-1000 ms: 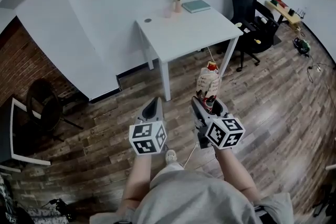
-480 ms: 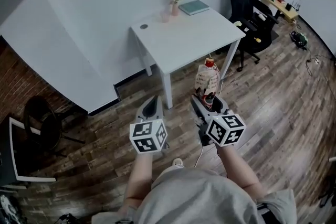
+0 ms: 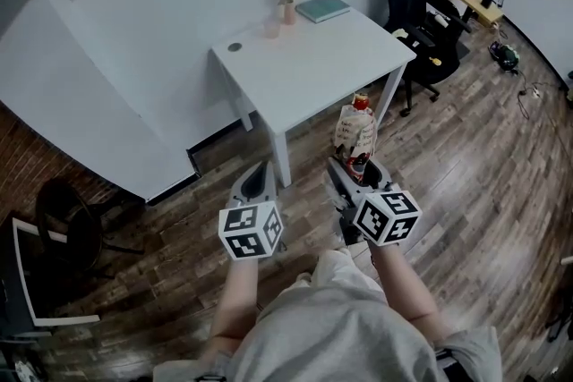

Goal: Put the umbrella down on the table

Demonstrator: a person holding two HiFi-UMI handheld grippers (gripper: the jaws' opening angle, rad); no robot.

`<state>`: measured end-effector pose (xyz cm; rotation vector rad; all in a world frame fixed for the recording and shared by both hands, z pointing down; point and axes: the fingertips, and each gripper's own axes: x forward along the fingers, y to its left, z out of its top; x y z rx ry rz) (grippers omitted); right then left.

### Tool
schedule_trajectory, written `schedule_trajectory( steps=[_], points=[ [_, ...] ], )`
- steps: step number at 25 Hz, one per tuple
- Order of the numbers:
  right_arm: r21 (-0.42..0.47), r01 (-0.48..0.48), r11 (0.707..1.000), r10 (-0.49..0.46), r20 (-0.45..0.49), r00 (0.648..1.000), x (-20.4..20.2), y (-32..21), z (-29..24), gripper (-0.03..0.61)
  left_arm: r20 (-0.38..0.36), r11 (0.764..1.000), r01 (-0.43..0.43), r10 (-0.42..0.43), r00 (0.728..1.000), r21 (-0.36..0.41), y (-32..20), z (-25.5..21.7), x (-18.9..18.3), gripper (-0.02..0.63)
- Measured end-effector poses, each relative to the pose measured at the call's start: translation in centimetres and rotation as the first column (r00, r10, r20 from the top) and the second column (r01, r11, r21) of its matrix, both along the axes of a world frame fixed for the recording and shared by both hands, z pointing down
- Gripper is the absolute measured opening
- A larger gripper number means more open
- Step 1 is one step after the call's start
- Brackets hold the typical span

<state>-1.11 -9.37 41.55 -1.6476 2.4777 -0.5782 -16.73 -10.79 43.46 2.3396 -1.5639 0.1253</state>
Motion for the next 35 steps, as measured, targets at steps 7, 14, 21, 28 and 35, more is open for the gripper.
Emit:
schedule_trajectory(
  steps=[7, 14, 21, 28, 35],
  points=[
    [-0.002, -0.01, 1.0, 0.01, 0.013, 1.0, 2.6, -5.2, 1.2, 0.267, 0.005, 1.0, 0.004, -0.004, 1.0, 0.009, -4.7, 0.9, 2.1, 0.008],
    [0.017, 0.03, 0.999, -0.03, -0.014, 0.999, 5.2, -13.8, 1.1, 0.267, -0.009, 0.999, 0.047, -0.047, 0.999, 0.004, -12.7, 1.4, 4.6, 0.008],
    [-0.001, 0.08, 0.997, -0.08, -0.032, 0.996, 7.4, -22.3, 0.5, 0.267, -0.013, 0.997, 0.078, -0.078, 0.997, 0.01, -20.1, 0.2, 7.3, 0.008],
    [-0.025, 0.133, 0.991, -0.134, -0.053, 0.99, 8.6, -29.9, 1.4, 0.267, -0.015, 0.991, 0.131, -0.131, 0.991, -0.011, -25.9, 1.0, 8.5, 0.008],
    [-0.083, 0.186, 0.979, -0.192, -0.075, 0.979, 8.7, -36.6, 4.3, 0.267, -0.011, 0.983, 0.182, -0.183, 0.983, -0.037, -30.7, 2.5, 8.7, 0.008]
  ],
)
